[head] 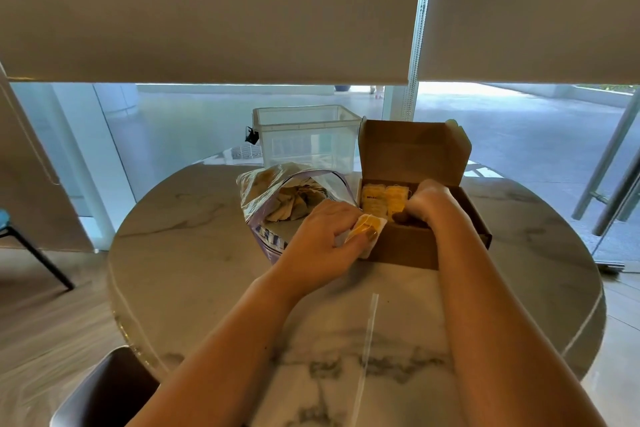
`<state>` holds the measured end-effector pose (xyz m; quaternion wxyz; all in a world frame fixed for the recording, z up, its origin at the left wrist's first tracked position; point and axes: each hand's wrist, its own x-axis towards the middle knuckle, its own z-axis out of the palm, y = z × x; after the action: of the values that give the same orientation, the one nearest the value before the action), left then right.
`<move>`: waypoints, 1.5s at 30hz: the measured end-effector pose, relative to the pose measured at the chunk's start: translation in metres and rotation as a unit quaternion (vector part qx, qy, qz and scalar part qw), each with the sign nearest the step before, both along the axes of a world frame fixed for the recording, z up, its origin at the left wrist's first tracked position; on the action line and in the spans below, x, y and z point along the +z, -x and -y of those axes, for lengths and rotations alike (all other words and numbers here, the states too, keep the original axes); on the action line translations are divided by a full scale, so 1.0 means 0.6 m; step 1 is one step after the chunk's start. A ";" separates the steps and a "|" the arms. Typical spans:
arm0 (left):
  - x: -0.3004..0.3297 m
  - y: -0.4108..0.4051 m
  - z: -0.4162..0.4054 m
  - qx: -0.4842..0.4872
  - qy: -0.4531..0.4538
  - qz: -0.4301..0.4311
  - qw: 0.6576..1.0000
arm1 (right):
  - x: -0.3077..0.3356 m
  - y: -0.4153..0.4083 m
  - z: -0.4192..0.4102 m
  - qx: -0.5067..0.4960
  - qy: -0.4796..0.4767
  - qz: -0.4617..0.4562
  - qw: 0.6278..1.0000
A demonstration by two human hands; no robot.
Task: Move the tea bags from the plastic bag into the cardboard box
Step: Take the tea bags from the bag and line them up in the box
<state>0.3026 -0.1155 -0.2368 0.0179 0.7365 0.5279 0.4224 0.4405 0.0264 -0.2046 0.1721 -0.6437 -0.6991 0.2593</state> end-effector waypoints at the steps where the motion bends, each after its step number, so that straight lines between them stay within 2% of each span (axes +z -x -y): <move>1: 0.001 -0.002 -0.002 0.015 0.009 0.025 1.000 | 0.004 -0.004 0.003 -0.004 0.002 -0.002 1.000; 5: 0.009 -0.007 -0.001 0.069 0.066 0.162 0.982 | 0.018 -0.017 0.009 -0.006 0.018 -0.035 0.999; 8: 0.009 -0.005 -0.005 0.084 0.091 0.231 0.965 | 0.017 -0.025 0.008 0.010 -0.064 -0.065 0.996; 10: 0.010 -0.004 -0.006 0.080 0.096 0.274 0.953 | 0.024 -0.025 0.022 0.046 -0.141 -0.148 0.978; 11: 0.011 -0.004 -0.006 0.075 0.100 0.296 0.947 | 0.030 -0.023 0.033 0.075 -0.150 -0.202 0.965; 14: 0.013 -0.005 -0.003 0.051 0.115 0.349 0.929 | 0.047 -0.020 0.069 0.201 -0.044 -0.327 0.923; 16: 0.014 -0.005 -0.002 0.041 0.111 0.368 0.922 | 0.055 -0.021 0.086 0.272 0.036 -0.319 0.907; 19: 0.017 -0.007 0.000 0.039 0.102 0.373 0.921 | 0.055 -0.019 0.097 0.315 0.045 -0.272 0.908; 22: 0.017 -0.008 0.000 0.030 0.101 0.370 0.923 | 0.052 -0.017 0.092 0.286 0.024 -0.282 0.916; 26: 0.013 -0.005 -0.001 0.042 0.100 0.343 0.933 | 0.052 -0.027 0.069 0.161 0.027 -0.415 0.895; 28: 0.008 -0.003 -0.005 0.052 0.096 0.297 0.949 | 0.050 -0.036 0.052 0.087 0.028 -0.462 0.882; 30: 0.003 -0.003 -0.007 0.054 0.083 0.229 0.968 | 0.042 -0.046 0.036 0.027 0.008 -0.404 0.914; 32: -0.004 -0.003 -0.009 0.048 0.074 0.173 0.981 | 0.029 -0.053 0.024 0.003 -0.013 -0.234 0.972; 33: -0.005 -0.004 -0.010 0.046 0.078 0.158 0.983 | 0.024 -0.054 0.022 0.006 -0.008 -0.149 0.989; 35: -0.009 -0.003 -0.012 0.044 0.087 0.145 0.985 | 0.017 -0.046 0.022 0.019 0.009 -0.030 0.999; 36: -0.011 -0.003 -0.013 0.044 0.090 0.140 0.985 | 0.014 -0.042 0.022 0.024 0.015 0.000 1.000; 39: -0.011 -0.002 -0.012 0.042 0.100 0.139 0.984 | 0.017 -0.029 0.030 0.035 0.034 0.029 0.998; 45: -0.011 0.000 -0.014 0.038 0.115 0.136 0.983 | 0.019 -0.006 0.021 0.025 0.049 0.032 0.998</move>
<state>0.3025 -0.1071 -0.2433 0.1586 0.6443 0.5935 0.4555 0.4442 0.0139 -0.1934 0.1111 -0.6414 -0.7069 0.2765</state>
